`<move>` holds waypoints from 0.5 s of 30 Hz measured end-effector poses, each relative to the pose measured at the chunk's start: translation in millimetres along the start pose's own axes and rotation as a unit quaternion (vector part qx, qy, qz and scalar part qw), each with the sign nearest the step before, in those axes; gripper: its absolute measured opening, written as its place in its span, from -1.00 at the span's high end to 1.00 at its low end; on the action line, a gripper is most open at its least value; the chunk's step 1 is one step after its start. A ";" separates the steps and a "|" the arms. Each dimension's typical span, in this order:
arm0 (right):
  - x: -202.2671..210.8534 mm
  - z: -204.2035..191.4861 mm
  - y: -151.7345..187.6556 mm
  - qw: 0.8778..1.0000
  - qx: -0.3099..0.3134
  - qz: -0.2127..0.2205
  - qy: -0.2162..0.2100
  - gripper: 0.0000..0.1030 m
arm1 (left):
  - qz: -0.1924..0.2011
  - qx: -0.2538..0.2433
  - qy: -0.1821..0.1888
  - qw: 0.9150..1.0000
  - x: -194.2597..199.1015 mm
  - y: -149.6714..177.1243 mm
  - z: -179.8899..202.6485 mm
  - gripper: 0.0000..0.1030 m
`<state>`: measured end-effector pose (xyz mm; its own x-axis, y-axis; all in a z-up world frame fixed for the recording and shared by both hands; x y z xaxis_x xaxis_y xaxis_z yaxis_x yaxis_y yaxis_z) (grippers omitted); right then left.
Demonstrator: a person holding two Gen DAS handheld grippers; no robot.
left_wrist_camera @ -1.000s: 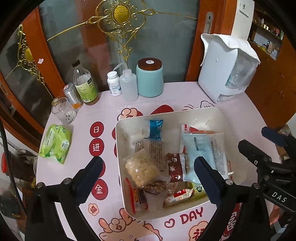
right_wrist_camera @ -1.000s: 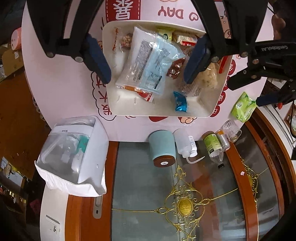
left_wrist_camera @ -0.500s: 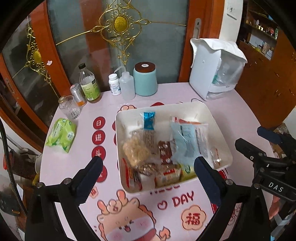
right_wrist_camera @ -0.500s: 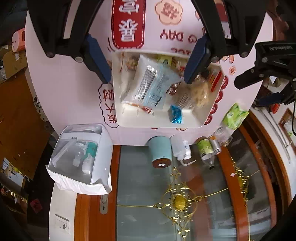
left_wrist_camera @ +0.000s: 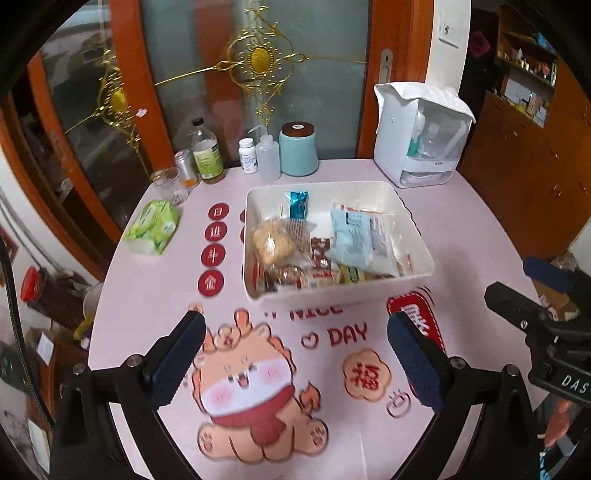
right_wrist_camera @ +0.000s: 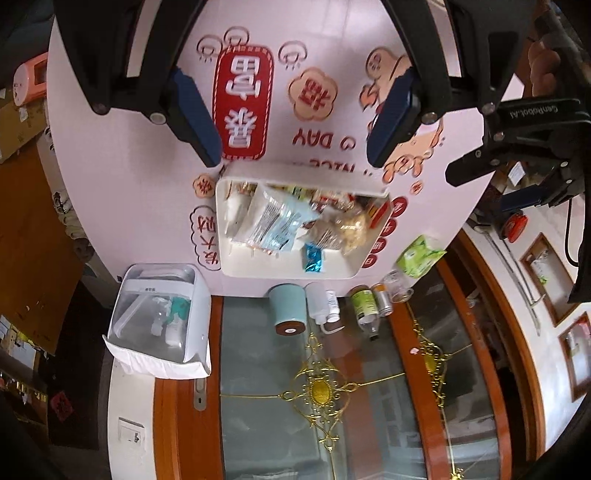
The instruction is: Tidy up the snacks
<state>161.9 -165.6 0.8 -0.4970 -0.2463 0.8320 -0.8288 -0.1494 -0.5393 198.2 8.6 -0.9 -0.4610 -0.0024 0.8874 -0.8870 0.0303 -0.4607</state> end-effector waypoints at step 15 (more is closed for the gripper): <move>41.9 -0.7 73.2 0.999 -0.028 0.018 -0.004 -0.58 | 0.019 0.026 -0.030 0.999 64.8 100.8 15.6 -0.91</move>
Point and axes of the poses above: each gripper's, at about its wrist camera, not at the fingertips, and x roughly against the way its jaws point, z to its right, y to its underside, the point moved 9 cm from there along -x, roughly the way its jaws point, and after that the axes turned 8 degrees about -z, right-handed, at the moved point
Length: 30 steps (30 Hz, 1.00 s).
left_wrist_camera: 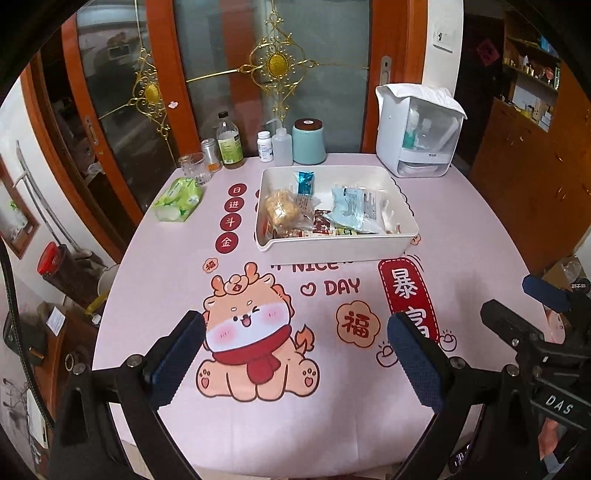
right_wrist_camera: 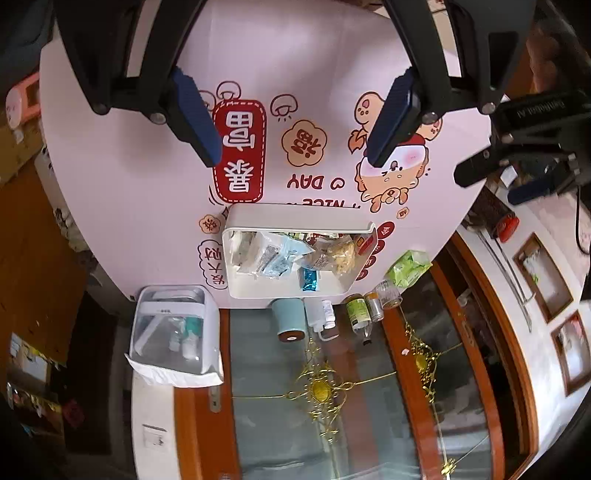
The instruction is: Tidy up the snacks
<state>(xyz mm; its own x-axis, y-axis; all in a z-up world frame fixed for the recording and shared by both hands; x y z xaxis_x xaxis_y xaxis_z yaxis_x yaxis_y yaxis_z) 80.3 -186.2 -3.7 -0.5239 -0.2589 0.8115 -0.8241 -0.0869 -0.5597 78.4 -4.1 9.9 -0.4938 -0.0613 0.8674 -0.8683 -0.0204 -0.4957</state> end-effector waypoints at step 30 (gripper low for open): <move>-5.0 -14.9 32.2 1.000 0.001 -0.006 0.017 -0.59 | 0.003 0.026 -0.014 1.000 -0.3 38.3 -0.1 -0.91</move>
Point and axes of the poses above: each gripper's, at about its wrist camera, not at the fingertips, and x roughly against the way its jaws point, z to its right, y to its underside, the point moved 9 cm from there along -x, roughly the way its jaws point, and after that the axes turned 8 degrees about -z, right-handed, at the moved point
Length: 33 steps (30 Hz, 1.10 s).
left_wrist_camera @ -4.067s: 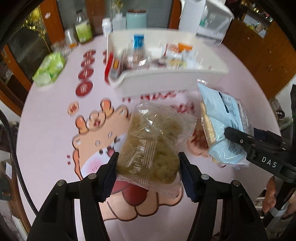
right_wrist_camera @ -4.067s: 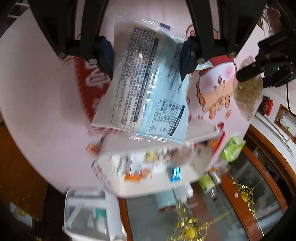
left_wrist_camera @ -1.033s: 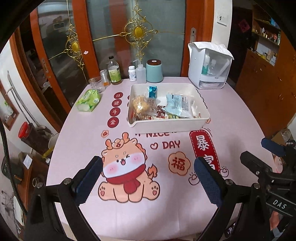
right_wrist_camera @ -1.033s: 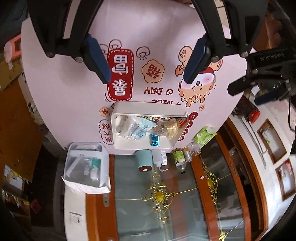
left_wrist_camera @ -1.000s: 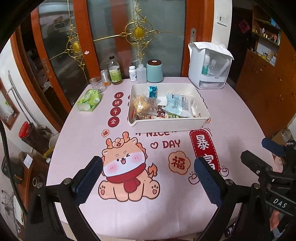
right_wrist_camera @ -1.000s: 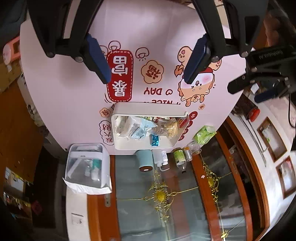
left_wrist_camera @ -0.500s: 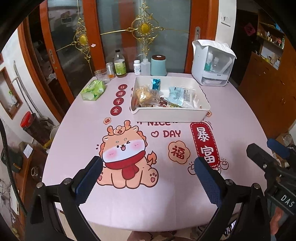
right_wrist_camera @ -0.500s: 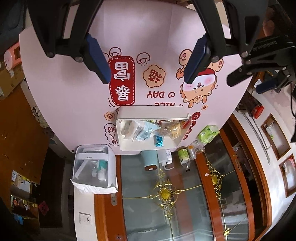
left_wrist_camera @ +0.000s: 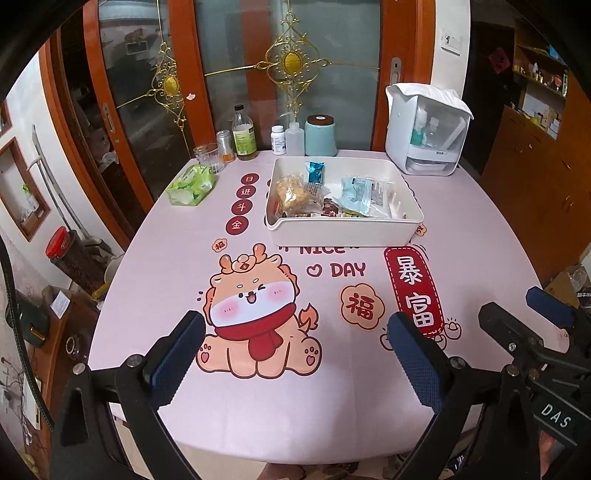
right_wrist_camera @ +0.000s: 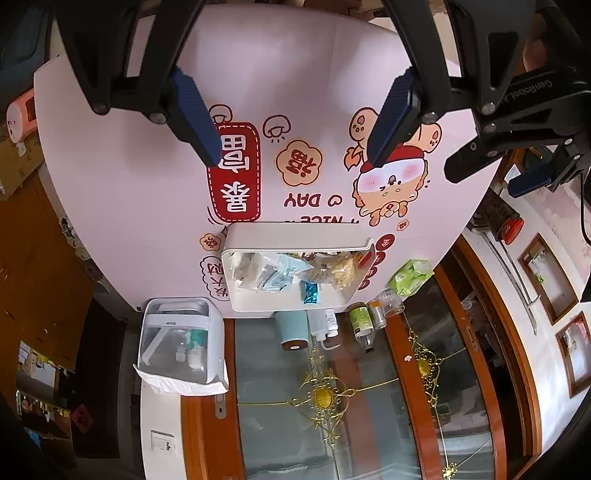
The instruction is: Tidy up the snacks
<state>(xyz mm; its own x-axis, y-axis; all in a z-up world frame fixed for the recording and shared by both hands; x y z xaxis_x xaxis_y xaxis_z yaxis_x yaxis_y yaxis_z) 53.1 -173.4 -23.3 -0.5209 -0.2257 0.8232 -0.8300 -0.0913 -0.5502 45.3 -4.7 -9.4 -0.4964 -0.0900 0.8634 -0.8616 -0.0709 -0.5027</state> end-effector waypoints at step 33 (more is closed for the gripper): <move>-15.3 -11.5 0.2 1.000 -0.002 -0.014 0.006 -0.59 | -0.009 -0.009 0.002 1.000 -10.3 1.3 -18.3 -0.91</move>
Point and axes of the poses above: each gripper's, at about its wrist camera, not at the fingertips, and x roughly against the way its jaws point, z to its right, y to its underside, the point moved 9 cm from there along -x, roughly the way its jaws point, and after that the axes turned 8 degrees about -z, right-handed, at the moved point
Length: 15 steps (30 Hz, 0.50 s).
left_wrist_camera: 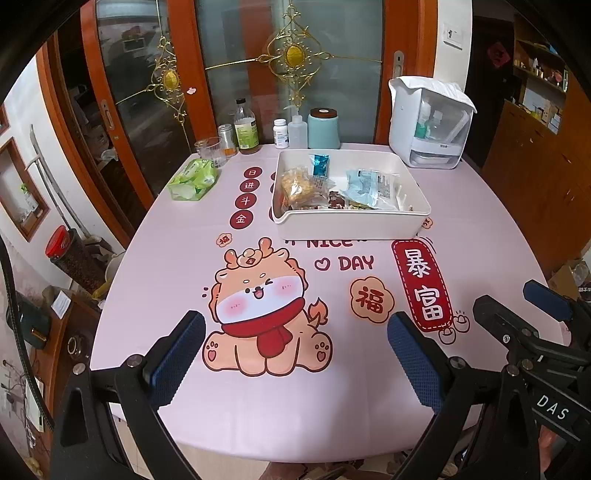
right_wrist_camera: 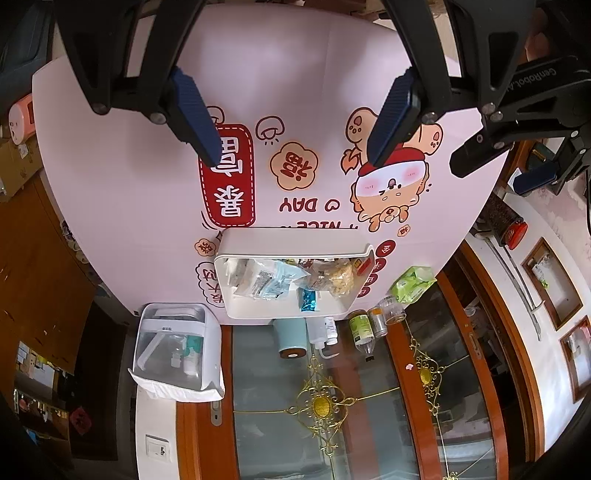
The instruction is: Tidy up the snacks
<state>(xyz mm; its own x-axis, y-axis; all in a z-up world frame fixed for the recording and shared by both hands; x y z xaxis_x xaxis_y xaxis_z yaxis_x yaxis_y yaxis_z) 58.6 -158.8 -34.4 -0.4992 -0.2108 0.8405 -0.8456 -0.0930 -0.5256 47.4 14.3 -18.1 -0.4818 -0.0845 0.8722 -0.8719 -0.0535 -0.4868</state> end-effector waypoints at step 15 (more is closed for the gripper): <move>-0.4 7.7 1.8 1.000 -0.003 -0.002 0.002 -0.59 | -0.008 -0.002 0.011 1.000 -2.9 3.9 3.6 -0.91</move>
<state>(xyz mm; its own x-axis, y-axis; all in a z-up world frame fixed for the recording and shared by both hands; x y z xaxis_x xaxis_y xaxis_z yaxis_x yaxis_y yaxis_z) 58.7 -166.3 -36.7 -0.4962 -0.2070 0.8432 -0.8490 -0.0875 -0.5211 45.7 10.7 -22.7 -0.4689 -0.0624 0.8811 -0.8802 -0.0501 -0.4719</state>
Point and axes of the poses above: each gripper's, at about its wrist camera, not at the fingertips, and x roughly against the way its jaws point, z to its right, y to its underside, the point moved 9 cm from there along -x, roughly the way its jaws point, and after that the axes turned 8 degrees about -z, right-handed, at the moved point
